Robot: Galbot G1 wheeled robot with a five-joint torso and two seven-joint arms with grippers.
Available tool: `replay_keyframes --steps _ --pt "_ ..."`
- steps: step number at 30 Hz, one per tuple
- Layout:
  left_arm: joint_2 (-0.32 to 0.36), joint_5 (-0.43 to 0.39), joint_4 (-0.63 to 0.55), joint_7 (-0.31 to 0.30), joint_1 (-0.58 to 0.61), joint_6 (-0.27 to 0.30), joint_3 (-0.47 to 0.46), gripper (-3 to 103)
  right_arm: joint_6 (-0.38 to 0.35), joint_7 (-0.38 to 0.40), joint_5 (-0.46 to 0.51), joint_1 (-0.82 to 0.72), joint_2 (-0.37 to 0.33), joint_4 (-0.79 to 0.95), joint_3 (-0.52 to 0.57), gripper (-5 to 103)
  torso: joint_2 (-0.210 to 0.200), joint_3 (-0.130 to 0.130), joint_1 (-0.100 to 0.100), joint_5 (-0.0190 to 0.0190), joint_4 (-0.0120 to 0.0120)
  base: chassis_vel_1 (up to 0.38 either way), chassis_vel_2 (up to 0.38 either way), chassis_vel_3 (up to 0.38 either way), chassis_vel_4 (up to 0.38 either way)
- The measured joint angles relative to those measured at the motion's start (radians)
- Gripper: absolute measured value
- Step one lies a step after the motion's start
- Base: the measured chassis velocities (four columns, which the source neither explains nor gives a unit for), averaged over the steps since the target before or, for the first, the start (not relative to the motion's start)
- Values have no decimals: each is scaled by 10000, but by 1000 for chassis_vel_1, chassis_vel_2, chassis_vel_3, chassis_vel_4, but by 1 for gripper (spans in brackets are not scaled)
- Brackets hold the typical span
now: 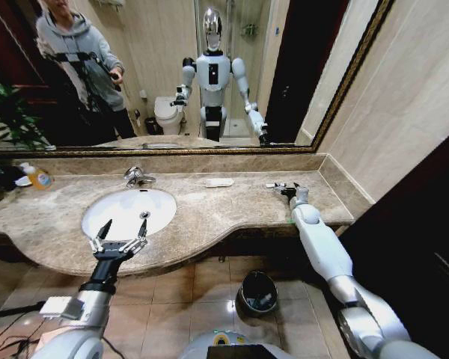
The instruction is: Pick up the trash from the sink and place it in the trash bin.
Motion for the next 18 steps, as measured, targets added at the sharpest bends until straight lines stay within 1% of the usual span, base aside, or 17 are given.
replay_keyframes --steps 14,15,16,18 --pt "0 0 0 0 0 0 0 100 -121 -229 28 -127 256 -21 -198 100 1 0 0 -1 0 0 0 0 0" --pt "0 0 0 0 0 0 0 100 -112 -246 18 -133 269 -19 -210 102 1 0 0 -1 -1 0 0 0 0" --pt "0 0 0 0 0 0 0 100 -112 -246 18 -133 269 -19 -210 102 1 0 0 -1 -1 0 0 0 0" --pt "0 0 0 0 0 0 0 100 -53 -296 -3 -126 316 -45 -233 95 1 -1 0 0 -1 0 0 0 0"
